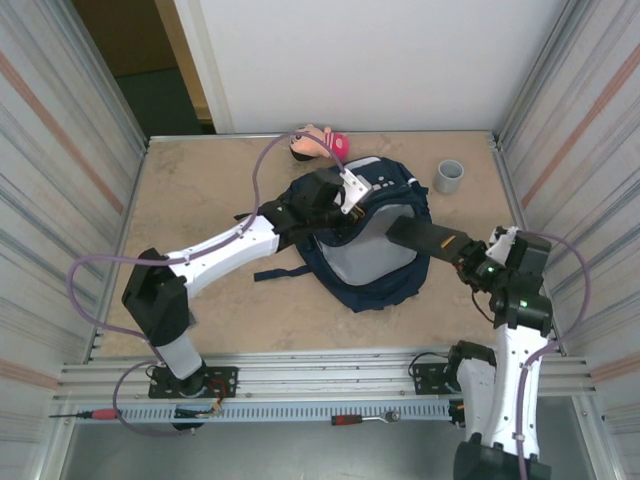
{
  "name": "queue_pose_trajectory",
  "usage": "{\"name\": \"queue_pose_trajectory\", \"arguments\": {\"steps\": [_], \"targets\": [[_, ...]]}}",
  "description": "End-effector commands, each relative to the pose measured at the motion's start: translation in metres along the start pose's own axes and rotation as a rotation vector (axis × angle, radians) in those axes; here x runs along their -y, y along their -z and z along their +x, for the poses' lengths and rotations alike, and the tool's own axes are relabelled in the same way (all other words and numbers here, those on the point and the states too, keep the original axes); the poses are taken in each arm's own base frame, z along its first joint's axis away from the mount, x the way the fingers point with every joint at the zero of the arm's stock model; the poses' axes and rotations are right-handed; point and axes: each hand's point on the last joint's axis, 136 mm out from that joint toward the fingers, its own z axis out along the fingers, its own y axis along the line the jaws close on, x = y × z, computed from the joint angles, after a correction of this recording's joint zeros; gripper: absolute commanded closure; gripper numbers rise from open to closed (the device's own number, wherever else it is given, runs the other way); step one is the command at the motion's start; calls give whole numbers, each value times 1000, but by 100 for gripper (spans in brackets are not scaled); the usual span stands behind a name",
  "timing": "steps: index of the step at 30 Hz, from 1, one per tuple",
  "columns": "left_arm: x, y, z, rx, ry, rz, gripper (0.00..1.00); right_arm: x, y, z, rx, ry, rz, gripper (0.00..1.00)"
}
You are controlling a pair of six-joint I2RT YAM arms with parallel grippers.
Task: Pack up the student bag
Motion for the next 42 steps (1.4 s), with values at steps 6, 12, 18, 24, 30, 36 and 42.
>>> {"name": "queue_pose_trajectory", "arguments": {"steps": [6,12,18,24,30,36,42], "targets": [[-6,47,-90,277,69,60,100,-25,-39,-5,146,-163,-168,79],[-1,49,-100,300,65,104,100,-29,-67,0,260,-190,-172,78],[-4,53,-109,325,66,122,100,-36,-96,6,295,-194,-165,77],[-6,56,-112,340,78,130,100,-44,-129,6,319,-195,-155,75],[-6,62,-123,377,78,130,100,-59,-165,5,329,-176,-191,75],[-6,66,-131,393,66,135,100,-67,-209,18,281,-190,-165,72],[-11,69,-134,406,75,125,100,-58,-249,45,206,-212,-127,68]]}}
